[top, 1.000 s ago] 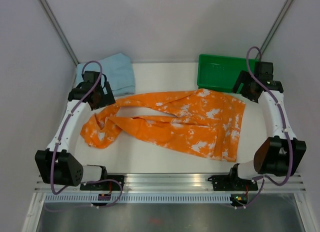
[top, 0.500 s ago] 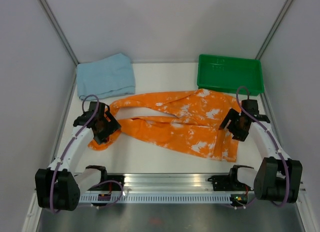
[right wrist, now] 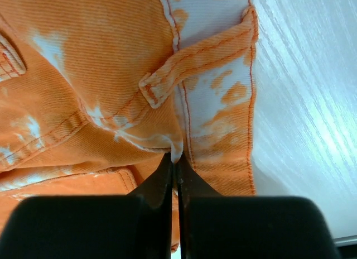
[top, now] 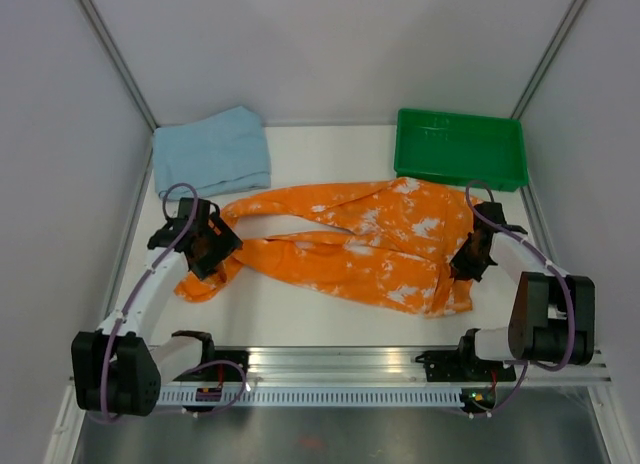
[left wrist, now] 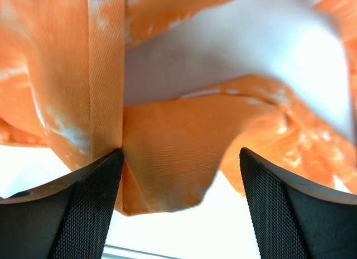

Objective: Fold and stack the trousers
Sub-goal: Move the trousers to the center of the board, then flatten the trousers out

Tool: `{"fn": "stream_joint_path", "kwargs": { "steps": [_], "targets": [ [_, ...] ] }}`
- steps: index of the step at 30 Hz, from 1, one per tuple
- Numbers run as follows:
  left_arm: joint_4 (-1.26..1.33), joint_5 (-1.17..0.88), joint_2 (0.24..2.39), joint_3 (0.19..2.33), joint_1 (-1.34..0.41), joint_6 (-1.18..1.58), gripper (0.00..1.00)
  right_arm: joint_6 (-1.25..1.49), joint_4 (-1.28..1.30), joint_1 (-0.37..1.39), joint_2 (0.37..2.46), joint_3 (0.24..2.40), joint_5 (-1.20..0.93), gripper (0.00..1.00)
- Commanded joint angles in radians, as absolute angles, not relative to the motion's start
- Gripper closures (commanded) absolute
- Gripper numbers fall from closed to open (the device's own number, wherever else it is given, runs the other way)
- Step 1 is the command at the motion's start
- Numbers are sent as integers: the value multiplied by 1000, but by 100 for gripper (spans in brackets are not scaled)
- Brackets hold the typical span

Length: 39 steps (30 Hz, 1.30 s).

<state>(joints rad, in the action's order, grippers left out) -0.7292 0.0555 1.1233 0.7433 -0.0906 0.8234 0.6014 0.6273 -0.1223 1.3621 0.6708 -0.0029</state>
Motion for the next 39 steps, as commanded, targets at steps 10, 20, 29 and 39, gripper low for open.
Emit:
{"fn": "stream_joint_path", "kwargs": {
  "steps": [10,20,29,39],
  "targets": [
    [-836,232,951,792,-89,896,1,422,755,-366,1443,882,281,100],
    [-924,379,1006,856,-77,1000,0,414,753,-456,1537,1037,172,87],
    [-819,238,1170,804,-75,966,27,434,776,-390,1358,1104,3,34],
    [-723,399,1042,836,-75,950,98,476,746,-334,1367,1178,-77,30]
  ]
}}
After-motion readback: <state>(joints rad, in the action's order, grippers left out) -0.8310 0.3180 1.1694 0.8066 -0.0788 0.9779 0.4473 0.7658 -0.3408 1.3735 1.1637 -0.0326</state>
